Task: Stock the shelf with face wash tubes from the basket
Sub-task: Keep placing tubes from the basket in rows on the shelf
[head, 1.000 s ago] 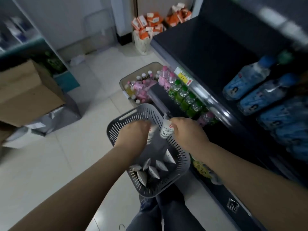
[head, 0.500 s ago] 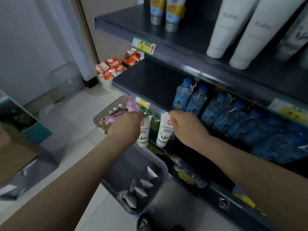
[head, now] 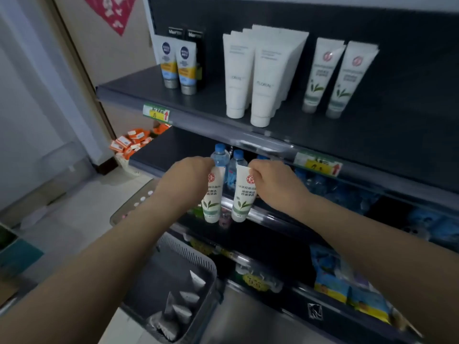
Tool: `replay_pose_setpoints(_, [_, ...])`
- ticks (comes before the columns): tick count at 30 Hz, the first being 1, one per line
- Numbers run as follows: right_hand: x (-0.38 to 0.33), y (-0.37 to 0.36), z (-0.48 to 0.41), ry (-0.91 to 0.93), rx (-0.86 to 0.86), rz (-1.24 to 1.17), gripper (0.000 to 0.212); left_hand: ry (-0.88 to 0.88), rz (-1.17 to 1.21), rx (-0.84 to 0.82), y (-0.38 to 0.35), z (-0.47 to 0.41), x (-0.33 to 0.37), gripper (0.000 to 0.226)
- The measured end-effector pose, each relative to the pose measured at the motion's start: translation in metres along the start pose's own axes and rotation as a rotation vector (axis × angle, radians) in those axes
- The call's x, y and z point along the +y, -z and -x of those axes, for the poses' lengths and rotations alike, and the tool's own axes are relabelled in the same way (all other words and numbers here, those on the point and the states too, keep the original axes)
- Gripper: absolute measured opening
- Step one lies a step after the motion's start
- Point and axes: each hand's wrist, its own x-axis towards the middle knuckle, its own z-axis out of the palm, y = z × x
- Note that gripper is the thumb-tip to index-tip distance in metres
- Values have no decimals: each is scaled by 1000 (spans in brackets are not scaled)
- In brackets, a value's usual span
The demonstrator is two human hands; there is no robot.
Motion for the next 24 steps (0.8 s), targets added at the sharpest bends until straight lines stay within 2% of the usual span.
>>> replay_pose_setpoints(8, [25, 69, 29, 42, 100, -8, 25, -119, 4, 84, 35, -14, 71, 12])
replay_pose_setpoints(14, [43, 116, 39, -45, 169, -10, 26, -211, 0, 137, 64, -36, 114, 17])
replay_pose_setpoints(19, [55, 155, 34, -92, 232, -98, 25, -295, -28, 171, 83, -63, 135, 13])
replay_pose_setpoints(24, [70, 186, 19, -158, 296, -68, 25, -348, -10, 209, 97, -99, 154, 11])
